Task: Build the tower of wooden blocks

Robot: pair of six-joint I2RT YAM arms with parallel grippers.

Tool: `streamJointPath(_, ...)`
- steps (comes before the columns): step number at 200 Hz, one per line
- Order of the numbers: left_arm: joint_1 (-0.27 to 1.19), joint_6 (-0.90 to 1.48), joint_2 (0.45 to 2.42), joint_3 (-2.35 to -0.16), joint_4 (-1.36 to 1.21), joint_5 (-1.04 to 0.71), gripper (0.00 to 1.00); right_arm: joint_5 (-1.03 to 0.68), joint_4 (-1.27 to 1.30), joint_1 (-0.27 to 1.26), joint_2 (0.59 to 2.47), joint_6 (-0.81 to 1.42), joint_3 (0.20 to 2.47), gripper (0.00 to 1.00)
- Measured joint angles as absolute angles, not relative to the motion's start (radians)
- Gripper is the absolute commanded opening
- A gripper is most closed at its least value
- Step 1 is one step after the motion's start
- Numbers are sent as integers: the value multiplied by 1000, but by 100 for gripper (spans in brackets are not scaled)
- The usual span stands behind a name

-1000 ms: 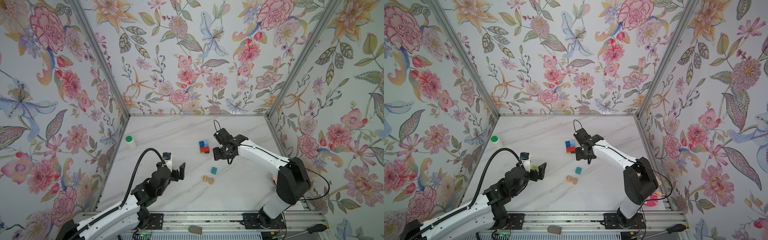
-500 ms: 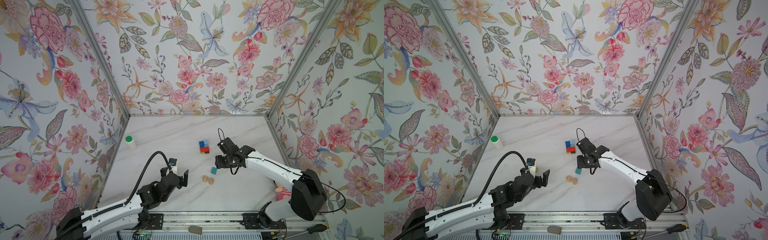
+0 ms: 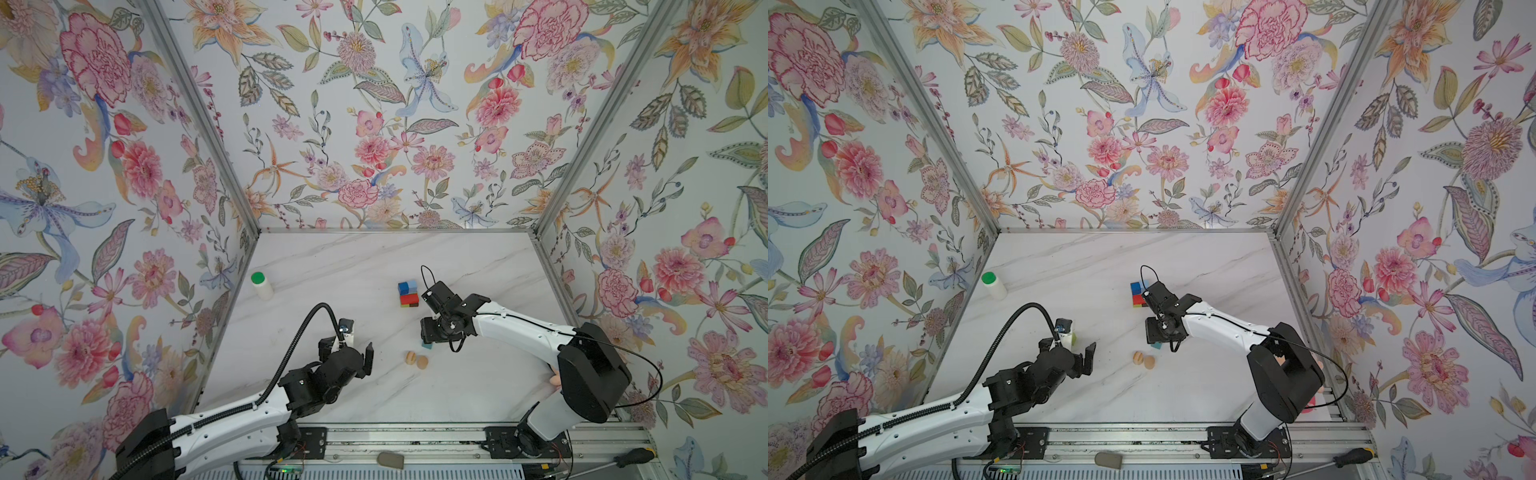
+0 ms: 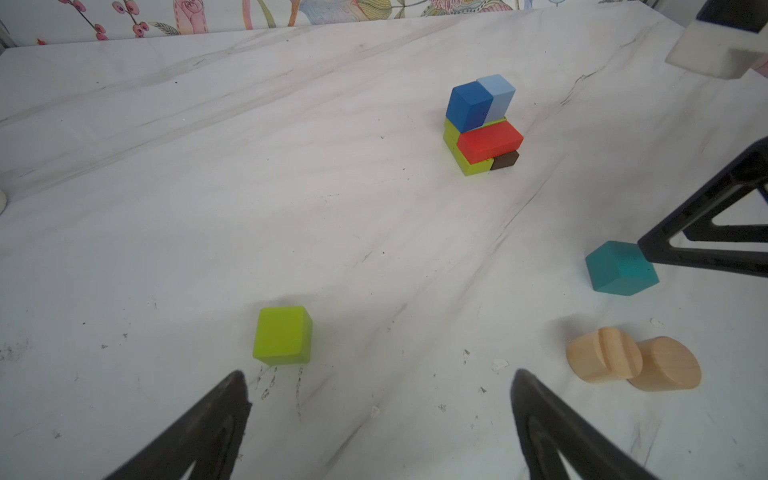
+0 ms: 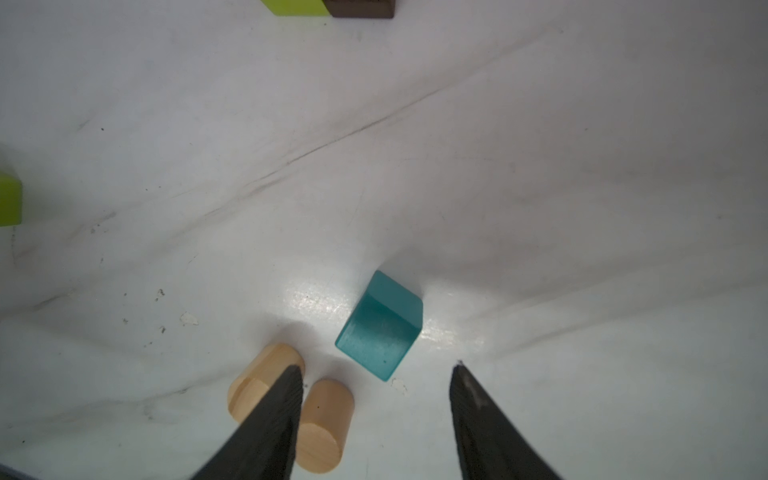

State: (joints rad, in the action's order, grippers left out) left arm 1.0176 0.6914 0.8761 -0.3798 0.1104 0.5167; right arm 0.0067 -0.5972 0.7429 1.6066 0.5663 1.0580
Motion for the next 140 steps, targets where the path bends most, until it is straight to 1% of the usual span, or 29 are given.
streamJointPath(72,921,635,882,-373,28,426,99,7,-589,743,1679,607,1066,56)
streamJointPath(126,884,598,902,-366,-9,374,99,3,-585,745,1708,631,1087,53)
streamJointPath(140,878,590,904,-364,-18,367,99,-1,-585,746,1716,638,1093,51)
